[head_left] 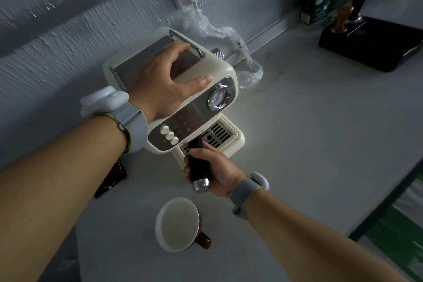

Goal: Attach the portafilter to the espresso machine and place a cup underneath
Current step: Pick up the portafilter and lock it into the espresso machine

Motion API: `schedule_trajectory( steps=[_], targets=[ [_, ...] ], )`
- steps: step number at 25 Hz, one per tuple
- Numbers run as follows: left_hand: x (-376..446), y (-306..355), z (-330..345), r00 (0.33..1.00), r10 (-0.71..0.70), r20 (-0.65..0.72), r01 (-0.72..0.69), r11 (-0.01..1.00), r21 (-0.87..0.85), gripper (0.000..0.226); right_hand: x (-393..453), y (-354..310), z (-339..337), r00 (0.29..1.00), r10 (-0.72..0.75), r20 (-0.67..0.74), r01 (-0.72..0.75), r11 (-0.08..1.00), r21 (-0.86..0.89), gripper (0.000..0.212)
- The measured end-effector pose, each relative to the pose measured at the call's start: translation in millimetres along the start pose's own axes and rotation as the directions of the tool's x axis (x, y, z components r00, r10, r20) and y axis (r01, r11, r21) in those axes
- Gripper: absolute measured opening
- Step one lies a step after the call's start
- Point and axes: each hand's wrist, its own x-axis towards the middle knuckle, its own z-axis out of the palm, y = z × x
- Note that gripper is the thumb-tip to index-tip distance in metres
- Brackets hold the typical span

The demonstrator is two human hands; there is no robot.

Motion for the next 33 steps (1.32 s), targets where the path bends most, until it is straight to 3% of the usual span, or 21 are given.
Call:
schedule_trajectory(
  steps=[3, 6, 8, 11, 14, 24, 33],
  targets=[
    [0, -1, -2, 0.999, 0.043, 0.014, -0.043, 0.999, 0.015, 0.073, -8, -7, -1, 0.999, 0.044, -0.026, -0.044, 0.999, -0.009, 0.03],
    [1, 1, -3, 0.989, 0.115, 0.089, -0.127, 0.982, 0.139, 0.067, -13, 0, 5, 0.982, 0.141, -0.125, -0.136, 0.989, 0.053, 0.033],
    [4, 6, 2, 0.989, 0.093, 0.115, -0.113, 0.978, 0.175, 0.063, -17, 0, 7, 0.962, 0.198, -0.187, -0.19, 0.98, 0.057, 0.039],
    [8, 17, 13, 0.995, 0.031, 0.094, -0.051, 0.974, 0.219, 0.061, -18, -7, 10, 0.935, 0.243, -0.259, -0.254, 0.967, -0.012, 0.044],
    [8, 21, 16, 0.995, 0.064, 0.078, -0.079, 0.974, 0.214, 0.053, -16, -13, 8, 0.924, 0.251, -0.287, -0.294, 0.949, -0.116, 0.045],
    [4, 18, 15, 0.994, 0.083, 0.069, -0.097, 0.965, 0.243, 0.054, -24, -58, -15, 0.898, 0.377, -0.227, -0.436, 0.832, -0.341, 0.048],
    [1, 18, 14, 0.995, 0.043, 0.085, -0.064, 0.963, 0.263, 0.053, -30, -68, -13, 0.881, 0.426, -0.204, -0.471, 0.832, -0.294, 0.049]
  ],
)
